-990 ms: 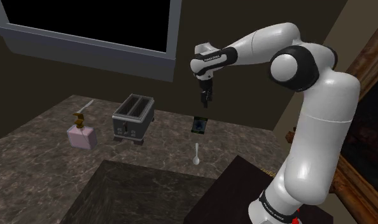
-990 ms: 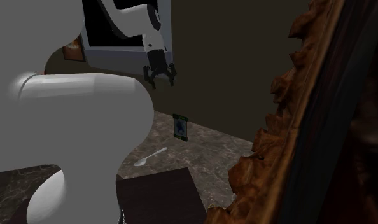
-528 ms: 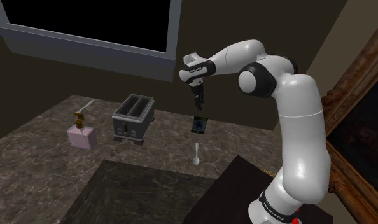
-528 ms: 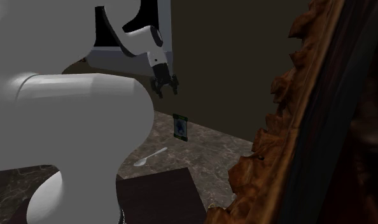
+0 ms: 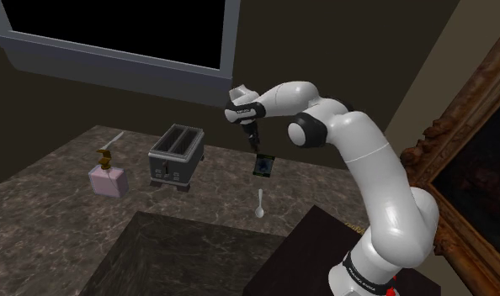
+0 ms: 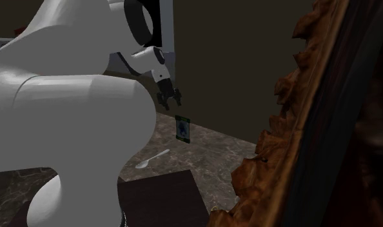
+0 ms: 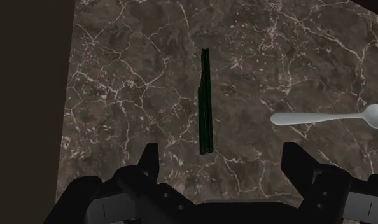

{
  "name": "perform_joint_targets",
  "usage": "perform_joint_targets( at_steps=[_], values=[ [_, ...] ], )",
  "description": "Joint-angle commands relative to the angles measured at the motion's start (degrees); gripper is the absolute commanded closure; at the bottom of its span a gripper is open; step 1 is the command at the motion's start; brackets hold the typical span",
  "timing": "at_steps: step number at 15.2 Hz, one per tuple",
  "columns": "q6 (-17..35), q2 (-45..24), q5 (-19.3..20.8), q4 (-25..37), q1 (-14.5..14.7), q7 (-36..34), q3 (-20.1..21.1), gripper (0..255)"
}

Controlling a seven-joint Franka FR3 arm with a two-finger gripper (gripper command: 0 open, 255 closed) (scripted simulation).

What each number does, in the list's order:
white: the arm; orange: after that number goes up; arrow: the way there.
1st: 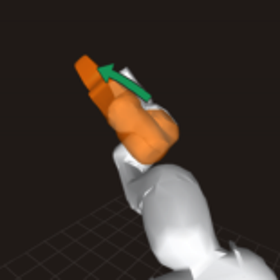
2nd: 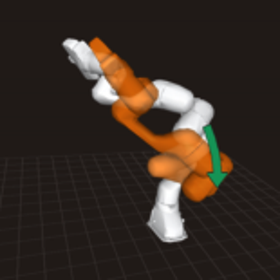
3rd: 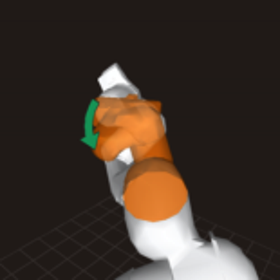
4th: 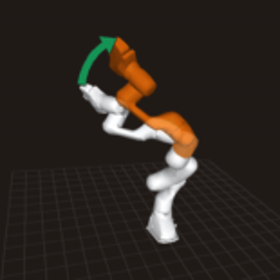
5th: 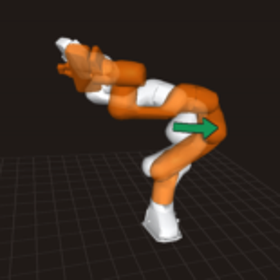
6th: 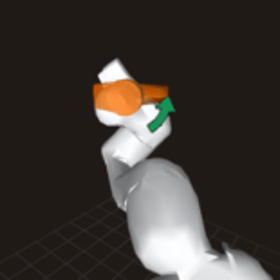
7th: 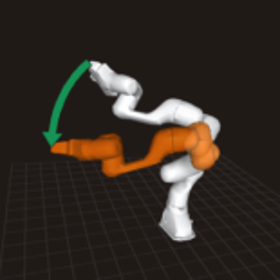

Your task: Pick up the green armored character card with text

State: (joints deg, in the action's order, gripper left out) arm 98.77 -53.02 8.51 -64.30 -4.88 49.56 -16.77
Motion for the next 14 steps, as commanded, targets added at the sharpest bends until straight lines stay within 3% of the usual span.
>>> perform_joint_targets(
  at_steps=[1, 8, 9, 14],
  values=[
    [0.38, -1.95, -0.01, 1.50, -0.36, 0.26, 0.15, 0],
    [2.74, -4.31, -0.24, 1.38, -0.59, -0.47, 0.44, 0],
    [2.71, -4.34, -0.24, 1.44, -0.60, -0.45, 0.44, 255],
    [2.86, -4.18, -0.22, 1.12, -0.55, -0.49, 0.43, 255]
  ],
)
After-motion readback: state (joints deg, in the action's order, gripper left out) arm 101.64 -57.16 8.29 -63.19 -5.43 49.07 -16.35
